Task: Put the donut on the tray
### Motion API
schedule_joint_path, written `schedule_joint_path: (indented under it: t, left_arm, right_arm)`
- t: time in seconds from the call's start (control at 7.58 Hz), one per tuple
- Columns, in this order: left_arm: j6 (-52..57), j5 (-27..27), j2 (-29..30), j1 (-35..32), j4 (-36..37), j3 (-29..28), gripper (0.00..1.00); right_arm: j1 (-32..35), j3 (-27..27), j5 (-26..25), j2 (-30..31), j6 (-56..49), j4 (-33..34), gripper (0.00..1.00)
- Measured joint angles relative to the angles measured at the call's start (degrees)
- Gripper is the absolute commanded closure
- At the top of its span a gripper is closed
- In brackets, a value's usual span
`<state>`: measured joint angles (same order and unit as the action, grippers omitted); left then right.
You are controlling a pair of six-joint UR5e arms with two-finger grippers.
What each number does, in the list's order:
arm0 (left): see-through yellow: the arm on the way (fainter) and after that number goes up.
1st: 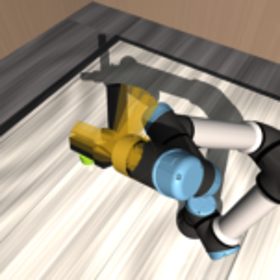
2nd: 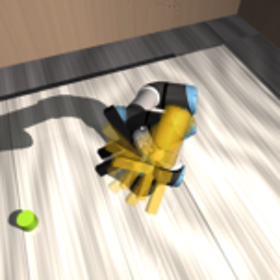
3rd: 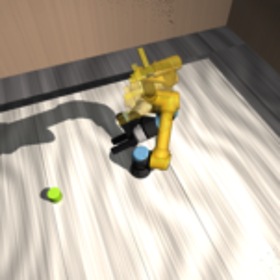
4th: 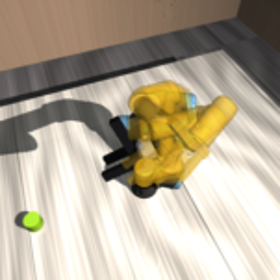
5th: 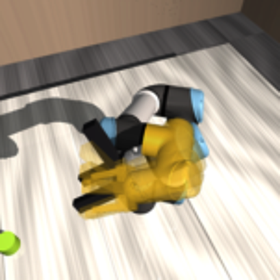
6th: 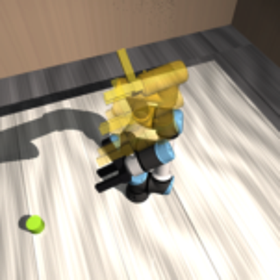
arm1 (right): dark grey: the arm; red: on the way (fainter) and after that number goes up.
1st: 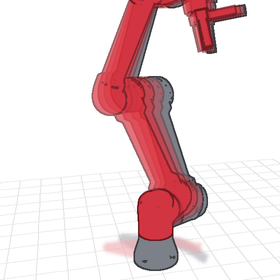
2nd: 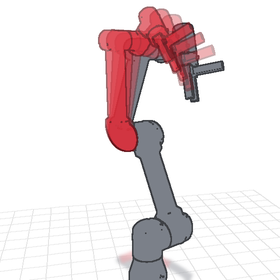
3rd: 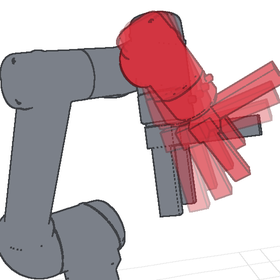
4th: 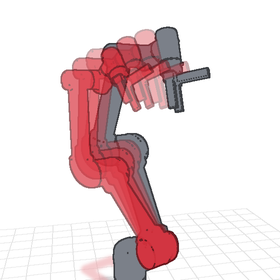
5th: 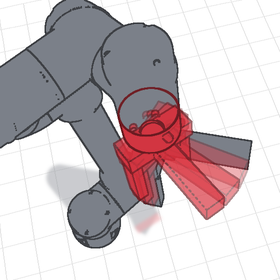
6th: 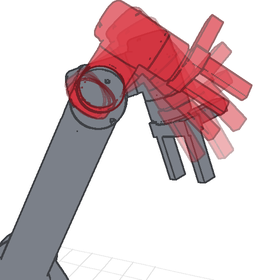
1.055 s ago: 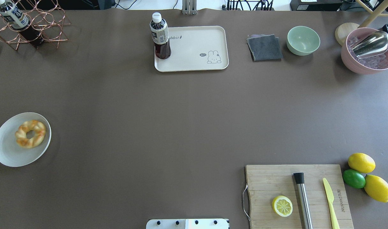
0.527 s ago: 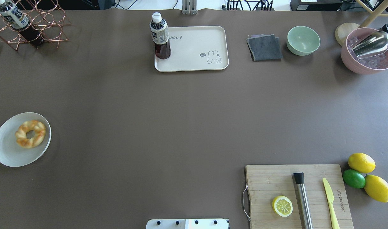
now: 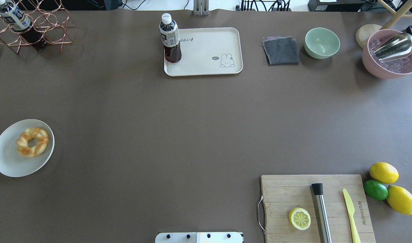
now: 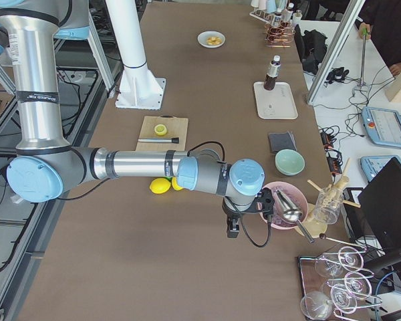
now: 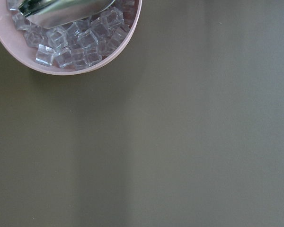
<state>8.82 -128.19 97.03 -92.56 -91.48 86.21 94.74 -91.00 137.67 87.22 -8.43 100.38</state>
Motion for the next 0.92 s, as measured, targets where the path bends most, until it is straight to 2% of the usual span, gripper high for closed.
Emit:
schedule_joint_path:
  t: [0.4, 0.92]
  left_arm:
    - [-0.3, 2.4, 1.1, 0.9, -0.8, -2.8, 0.02]
    - [-0.5, 2.3, 1.7, 1.0, -1.2, -2.8, 0.02]
  right_arm:
    - [0.0, 0.3, -0.1, -0.4, 0.0, 0.1, 0.0]
    - [0.0, 0.2, -0.1, -0.7, 0.4, 0.1, 0.0]
